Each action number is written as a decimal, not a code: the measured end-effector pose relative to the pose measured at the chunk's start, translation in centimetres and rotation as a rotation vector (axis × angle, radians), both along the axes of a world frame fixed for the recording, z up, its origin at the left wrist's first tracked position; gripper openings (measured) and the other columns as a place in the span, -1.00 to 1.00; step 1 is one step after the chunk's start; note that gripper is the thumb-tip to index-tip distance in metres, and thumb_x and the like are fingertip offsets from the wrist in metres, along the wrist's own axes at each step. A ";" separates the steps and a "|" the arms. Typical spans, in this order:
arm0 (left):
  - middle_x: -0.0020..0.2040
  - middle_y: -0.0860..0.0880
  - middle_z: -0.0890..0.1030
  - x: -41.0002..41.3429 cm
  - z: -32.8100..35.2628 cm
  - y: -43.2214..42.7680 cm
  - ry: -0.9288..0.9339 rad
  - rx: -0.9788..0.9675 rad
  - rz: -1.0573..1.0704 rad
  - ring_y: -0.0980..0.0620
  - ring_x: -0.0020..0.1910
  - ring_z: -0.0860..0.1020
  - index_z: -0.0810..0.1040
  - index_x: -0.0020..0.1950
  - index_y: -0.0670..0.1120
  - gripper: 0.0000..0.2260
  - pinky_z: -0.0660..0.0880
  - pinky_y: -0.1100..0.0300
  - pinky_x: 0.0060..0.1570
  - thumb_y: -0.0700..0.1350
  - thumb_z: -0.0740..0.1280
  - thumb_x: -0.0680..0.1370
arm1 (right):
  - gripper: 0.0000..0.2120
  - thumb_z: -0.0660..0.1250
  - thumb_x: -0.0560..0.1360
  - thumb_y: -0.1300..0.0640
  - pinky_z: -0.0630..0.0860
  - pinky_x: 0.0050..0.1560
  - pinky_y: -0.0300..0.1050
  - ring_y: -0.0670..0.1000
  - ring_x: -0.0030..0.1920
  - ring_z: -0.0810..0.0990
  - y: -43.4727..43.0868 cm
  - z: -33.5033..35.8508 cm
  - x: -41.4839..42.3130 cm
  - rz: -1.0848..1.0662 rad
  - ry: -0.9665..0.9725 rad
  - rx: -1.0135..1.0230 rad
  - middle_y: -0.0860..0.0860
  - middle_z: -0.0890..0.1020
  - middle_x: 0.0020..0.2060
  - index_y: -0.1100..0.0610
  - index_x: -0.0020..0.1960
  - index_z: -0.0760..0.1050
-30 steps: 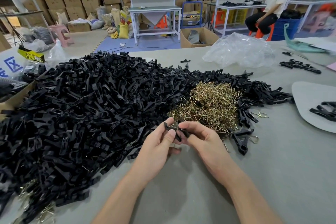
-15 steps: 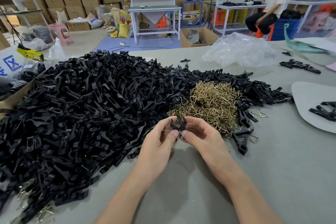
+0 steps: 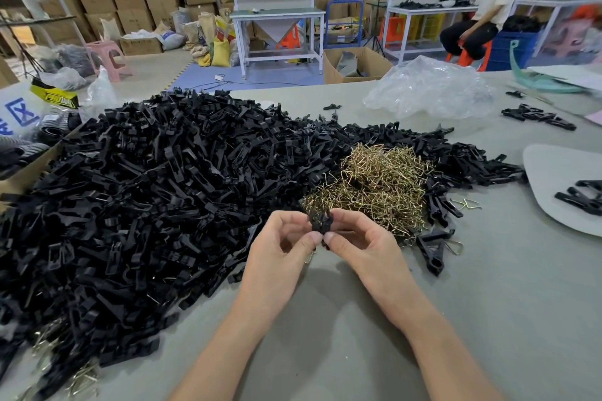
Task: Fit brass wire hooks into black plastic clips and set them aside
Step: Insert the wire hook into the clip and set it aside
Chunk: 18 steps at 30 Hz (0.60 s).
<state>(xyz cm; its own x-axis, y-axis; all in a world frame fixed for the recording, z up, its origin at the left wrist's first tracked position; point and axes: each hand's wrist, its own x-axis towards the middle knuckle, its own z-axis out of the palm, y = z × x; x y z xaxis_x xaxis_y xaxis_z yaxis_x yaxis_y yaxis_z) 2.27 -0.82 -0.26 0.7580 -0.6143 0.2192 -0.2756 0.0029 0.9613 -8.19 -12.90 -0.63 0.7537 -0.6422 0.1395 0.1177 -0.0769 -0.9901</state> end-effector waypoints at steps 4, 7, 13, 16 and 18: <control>-0.14 0.17 0.67 -0.1 -0.1 -0.1 -0.051 0.035 0.001 0.23 -0.12 0.61 0.60 -0.04 0.07 -0.88 0.45 0.43 -0.07 -0.15 0.46 0.53 | -0.75 0.49 0.49 0.22 0.57 0.02 -0.30 -0.07 -0.02 0.71 -0.1 0.1 0.0 -0.008 0.008 0.041 -0.10 0.74 -0.05 -0.01 0.13 0.65; -0.10 0.17 0.67 -0.4 -0.1 -0.1 -0.072 0.038 -0.008 0.22 -0.09 0.61 0.61 0.01 0.08 -0.88 0.46 0.41 -0.06 -0.15 0.44 0.56 | -0.79 0.47 0.49 0.24 0.62 -0.02 -0.25 -0.05 -0.04 0.72 -0.1 0.2 0.0 -0.003 -0.026 0.124 -0.01 0.75 -0.06 0.07 0.11 0.67; -0.14 0.20 0.66 -0.8 -0.2 0.1 -0.186 0.080 -0.010 0.18 -0.11 0.60 0.61 0.08 0.09 -0.87 0.44 0.42 -0.09 -0.11 0.39 0.58 | -0.69 0.46 0.47 0.28 0.64 -0.04 -0.19 0.05 -0.10 0.68 -0.1 0.1 0.1 0.005 -0.060 0.173 0.21 0.70 -0.09 0.08 0.19 0.66; -0.02 0.18 0.65 -0.9 -0.3 0.2 -0.267 0.105 -0.031 0.22 0.01 0.59 0.57 0.17 0.07 -0.78 0.41 0.47 -0.03 -0.12 0.42 0.55 | -0.64 0.48 0.44 0.28 0.64 -0.04 -0.17 0.01 -0.15 0.68 -0.1 0.2 0.1 0.029 -0.083 0.192 0.13 0.65 -0.21 0.03 0.19 0.67; 0.03 0.15 0.61 -0.9 -0.5 0.2 -0.338 0.136 -0.072 0.19 0.06 0.57 0.51 0.24 0.05 -0.68 0.38 0.50 -0.01 -0.12 0.45 0.52 | -0.67 0.51 0.39 0.21 0.64 -0.07 -0.19 0.02 -0.15 0.71 -0.1 0.3 0.0 0.038 -0.092 0.181 0.08 0.65 -0.24 0.04 0.14 0.68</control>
<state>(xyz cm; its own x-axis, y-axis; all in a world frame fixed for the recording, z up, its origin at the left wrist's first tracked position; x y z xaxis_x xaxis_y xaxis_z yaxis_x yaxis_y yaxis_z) 1.33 -0.62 -0.78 0.6106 -0.7039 0.3629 -0.5816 -0.0876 0.8088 -8.19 -13.01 -0.30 0.7672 -0.6345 0.0939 0.2077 0.1072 -0.9723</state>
